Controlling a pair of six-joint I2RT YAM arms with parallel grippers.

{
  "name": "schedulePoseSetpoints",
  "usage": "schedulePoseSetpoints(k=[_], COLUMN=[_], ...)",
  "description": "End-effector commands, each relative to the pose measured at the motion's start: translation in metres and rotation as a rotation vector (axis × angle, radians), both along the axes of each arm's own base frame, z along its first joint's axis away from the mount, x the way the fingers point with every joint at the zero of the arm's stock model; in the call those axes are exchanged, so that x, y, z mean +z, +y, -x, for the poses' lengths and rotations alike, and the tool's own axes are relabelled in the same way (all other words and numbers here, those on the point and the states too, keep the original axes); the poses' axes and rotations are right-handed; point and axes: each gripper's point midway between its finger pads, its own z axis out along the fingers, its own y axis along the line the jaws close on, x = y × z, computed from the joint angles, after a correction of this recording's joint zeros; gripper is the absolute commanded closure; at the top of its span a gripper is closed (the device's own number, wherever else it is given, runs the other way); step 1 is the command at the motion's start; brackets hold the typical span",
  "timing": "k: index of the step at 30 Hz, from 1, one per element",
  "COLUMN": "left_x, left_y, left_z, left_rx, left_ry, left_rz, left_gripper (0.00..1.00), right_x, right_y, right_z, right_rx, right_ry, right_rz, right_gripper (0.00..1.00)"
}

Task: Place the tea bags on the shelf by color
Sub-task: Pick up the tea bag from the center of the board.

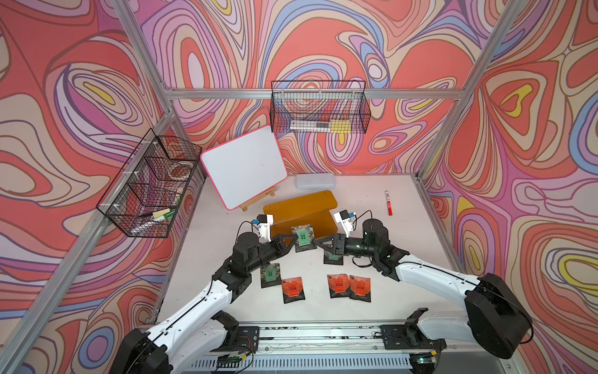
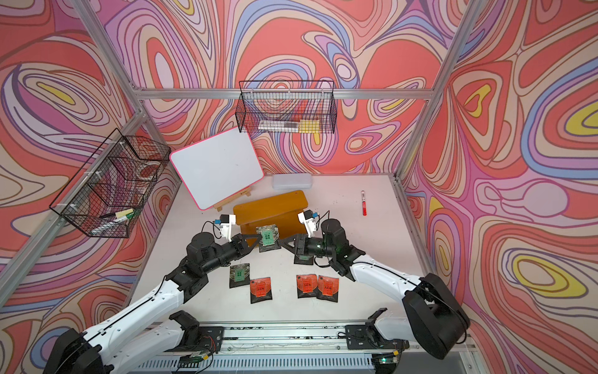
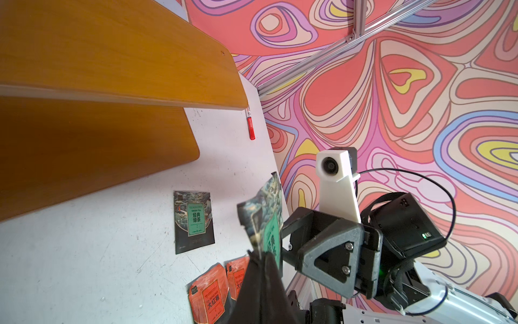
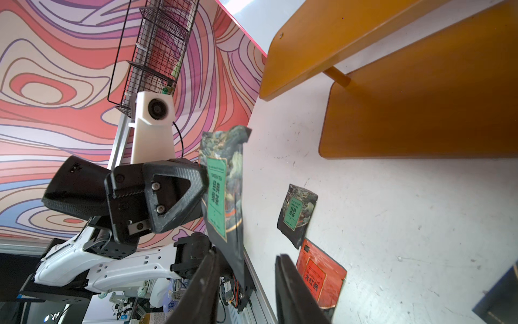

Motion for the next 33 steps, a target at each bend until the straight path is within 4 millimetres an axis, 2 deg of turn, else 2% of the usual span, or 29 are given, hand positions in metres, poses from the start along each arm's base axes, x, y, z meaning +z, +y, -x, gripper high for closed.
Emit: schedulePoseSetpoints(k=[1, 17, 22, 24, 26, 29, 31, 33], left_x=[0.007, 0.009, 0.01, 0.01, 0.01, 0.01, 0.008, 0.005], left_y=[-0.001, 0.002, 0.003, 0.005, 0.007, 0.011, 0.016, 0.025], left_z=[0.002, 0.004, 0.004, 0.003, 0.002, 0.001, 0.0, -0.002], left_rx=[-0.014, -0.011, -0.004, 0.004, 0.014, 0.03, 0.053, 0.09], left_ry=[-0.024, -0.024, -0.025, -0.026, -0.021, -0.017, -0.01, 0.011], left_rz=[0.038, 0.062, 0.063, 0.063, 0.056, 0.027, -0.002, -0.038], left_gripper=[1.0, 1.0, 0.99, 0.83, 0.6, 0.43, 0.38, 0.28], right_x=[0.016, 0.023, 0.025, 0.025, 0.026, 0.029, 0.031, 0.033], right_y=[0.006, 0.015, 0.016, 0.016, 0.017, 0.019, 0.02, 0.021], right_z=[-0.004, -0.015, -0.016, -0.016, -0.017, -0.02, -0.022, -0.024], right_rx=[0.023, 0.032, 0.035, 0.037, 0.038, 0.041, 0.044, 0.045], right_ry=[-0.033, -0.021, -0.022, -0.021, -0.021, -0.029, -0.035, -0.043], right_rz=[-0.04, -0.045, -0.048, -0.046, -0.043, -0.037, -0.025, -0.012], right_gripper=[0.69, 0.96, 1.0, 1.0, 1.0, 1.0, 1.0, 1.0])
